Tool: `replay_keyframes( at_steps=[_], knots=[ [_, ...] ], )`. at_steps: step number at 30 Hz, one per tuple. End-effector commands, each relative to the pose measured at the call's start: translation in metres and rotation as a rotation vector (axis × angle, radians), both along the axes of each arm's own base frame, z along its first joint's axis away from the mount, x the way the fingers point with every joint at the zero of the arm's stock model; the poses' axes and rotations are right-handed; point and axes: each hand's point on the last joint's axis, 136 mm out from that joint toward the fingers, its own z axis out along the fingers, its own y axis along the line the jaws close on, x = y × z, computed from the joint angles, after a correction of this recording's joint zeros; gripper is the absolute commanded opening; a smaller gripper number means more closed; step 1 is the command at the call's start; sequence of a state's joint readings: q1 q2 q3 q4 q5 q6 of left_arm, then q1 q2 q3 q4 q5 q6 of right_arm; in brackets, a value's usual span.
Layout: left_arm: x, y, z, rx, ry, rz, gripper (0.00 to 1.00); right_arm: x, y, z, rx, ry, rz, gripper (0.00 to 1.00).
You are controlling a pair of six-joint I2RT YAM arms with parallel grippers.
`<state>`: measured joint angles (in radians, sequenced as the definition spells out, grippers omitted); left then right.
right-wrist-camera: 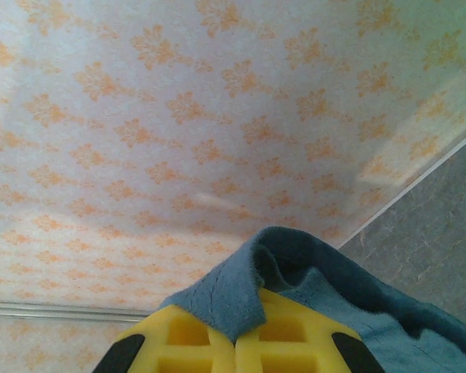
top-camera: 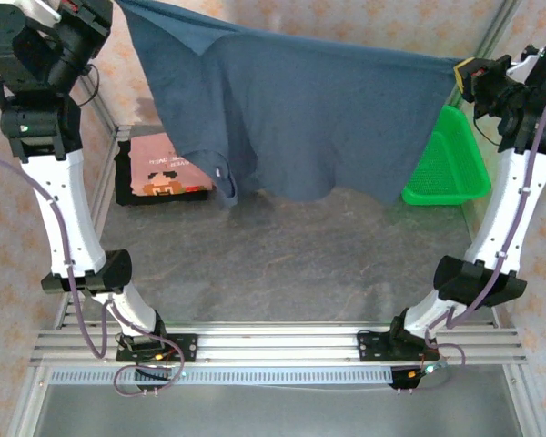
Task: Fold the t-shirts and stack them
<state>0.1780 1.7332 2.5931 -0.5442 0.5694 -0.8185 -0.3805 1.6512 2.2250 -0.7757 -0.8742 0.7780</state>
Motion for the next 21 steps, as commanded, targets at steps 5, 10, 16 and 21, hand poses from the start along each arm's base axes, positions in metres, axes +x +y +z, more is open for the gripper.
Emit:
replay_keyframes(
  at_steps=[5, 10, 16, 21],
  knots=[
    [0.051, 0.007, -0.02, -0.003, 0.009, 0.031, 0.0, 0.056, -0.033, -0.018, -0.002, 0.006, -0.051, 0.0],
    [0.083, 0.011, -0.027, -0.053, -0.019, 0.023, 0.0, 0.092, -0.036, -0.018, 0.026, -0.025, -0.025, 0.0],
    [0.089, 0.024, -0.008, -0.095, -0.118, 0.035, 0.0, 0.115, -0.04, 0.002, 0.084, -0.126, -0.016, 0.0],
    [0.07, 0.042, 0.015, -0.1, -0.194, 0.057, 0.0, 0.109, -0.039, 0.011, 0.07, -0.15, -0.011, 0.0]
  ],
)
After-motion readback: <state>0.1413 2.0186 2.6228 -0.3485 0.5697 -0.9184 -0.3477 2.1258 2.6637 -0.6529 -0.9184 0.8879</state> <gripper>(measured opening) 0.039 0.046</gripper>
